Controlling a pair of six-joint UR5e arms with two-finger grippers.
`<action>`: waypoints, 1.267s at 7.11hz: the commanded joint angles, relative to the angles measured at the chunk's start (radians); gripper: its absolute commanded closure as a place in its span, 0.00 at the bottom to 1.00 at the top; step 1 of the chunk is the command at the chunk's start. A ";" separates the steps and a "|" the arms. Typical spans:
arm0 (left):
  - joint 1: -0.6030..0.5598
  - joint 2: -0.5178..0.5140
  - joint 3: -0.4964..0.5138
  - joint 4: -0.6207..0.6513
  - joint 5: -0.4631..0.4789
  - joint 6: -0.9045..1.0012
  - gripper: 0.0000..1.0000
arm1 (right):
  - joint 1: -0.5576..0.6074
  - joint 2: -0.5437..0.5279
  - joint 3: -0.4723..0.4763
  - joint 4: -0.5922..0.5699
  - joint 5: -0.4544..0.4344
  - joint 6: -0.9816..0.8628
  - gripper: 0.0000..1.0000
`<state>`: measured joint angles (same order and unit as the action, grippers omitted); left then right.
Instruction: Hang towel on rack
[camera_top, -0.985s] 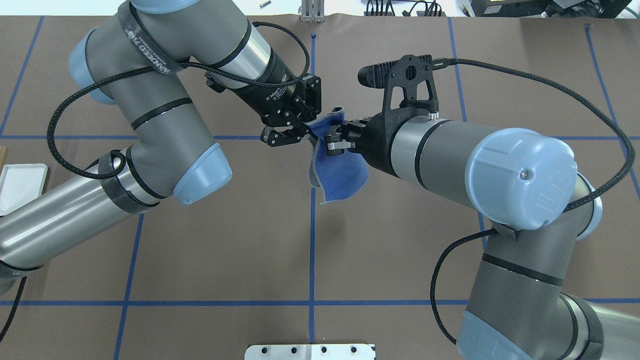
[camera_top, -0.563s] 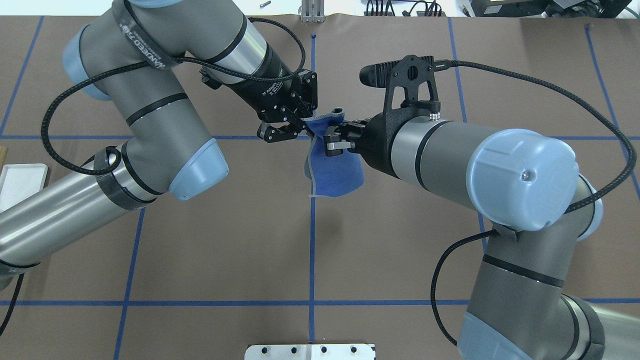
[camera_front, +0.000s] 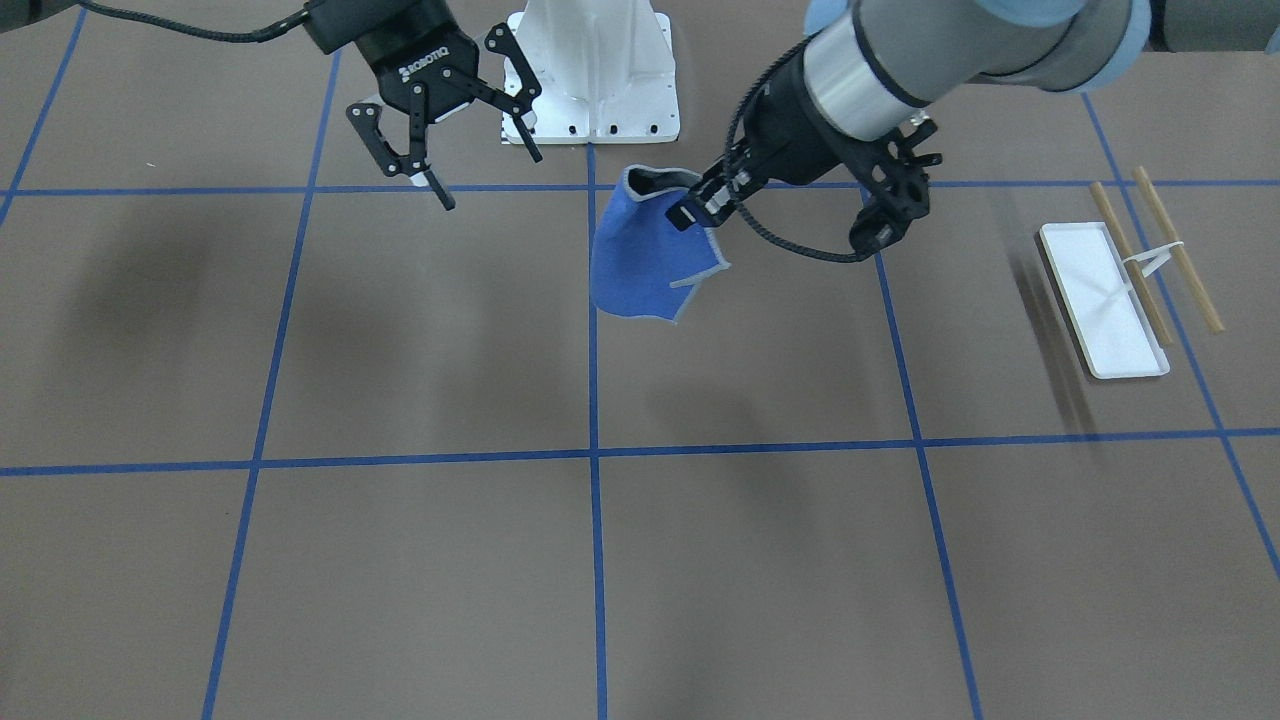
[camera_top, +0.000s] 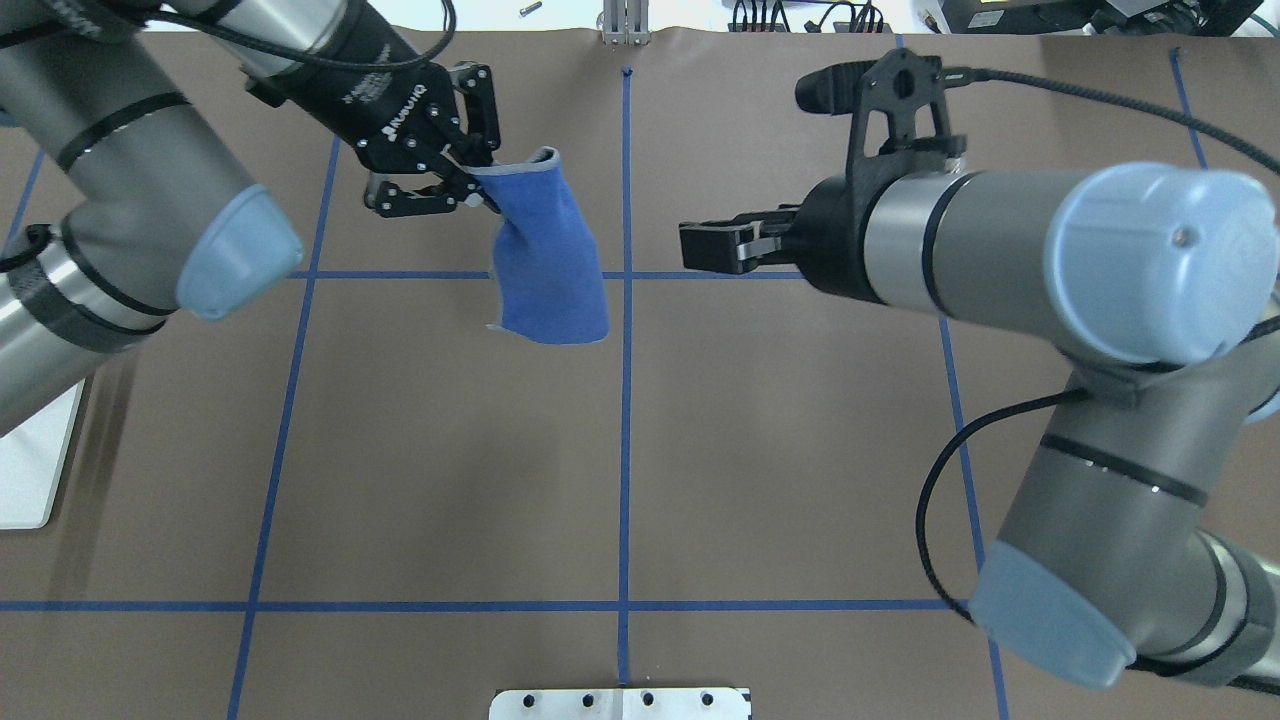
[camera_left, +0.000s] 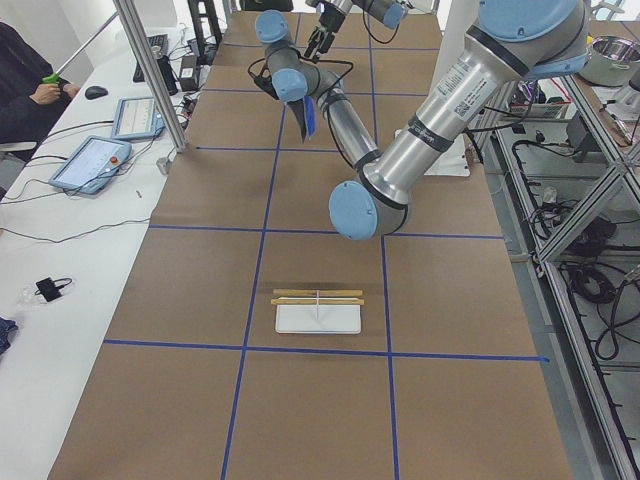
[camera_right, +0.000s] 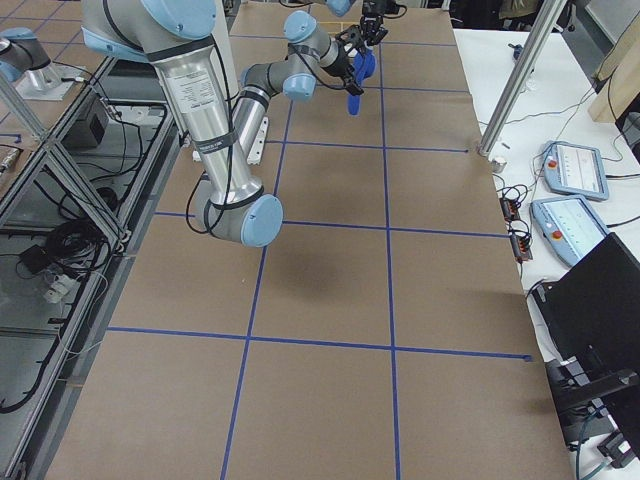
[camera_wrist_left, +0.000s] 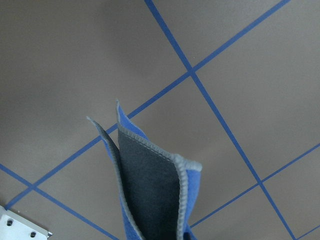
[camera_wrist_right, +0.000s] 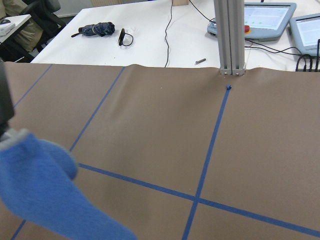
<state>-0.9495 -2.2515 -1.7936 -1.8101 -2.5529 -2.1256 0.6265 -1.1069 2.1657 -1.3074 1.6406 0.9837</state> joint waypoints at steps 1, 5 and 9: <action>-0.096 0.105 -0.070 0.000 -0.082 0.125 1.00 | 0.178 -0.054 -0.024 -0.054 0.196 -0.128 0.00; -0.185 0.447 -0.183 0.000 -0.106 0.480 1.00 | 0.408 -0.062 -0.248 -0.136 0.371 -0.504 0.00; -0.322 0.745 -0.158 0.000 -0.092 0.951 1.00 | 0.619 -0.067 -0.412 -0.363 0.450 -0.912 0.00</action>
<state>-1.2331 -1.5742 -1.9723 -1.8101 -2.6527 -1.3016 1.1908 -1.1741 1.7944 -1.5995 2.0863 0.2189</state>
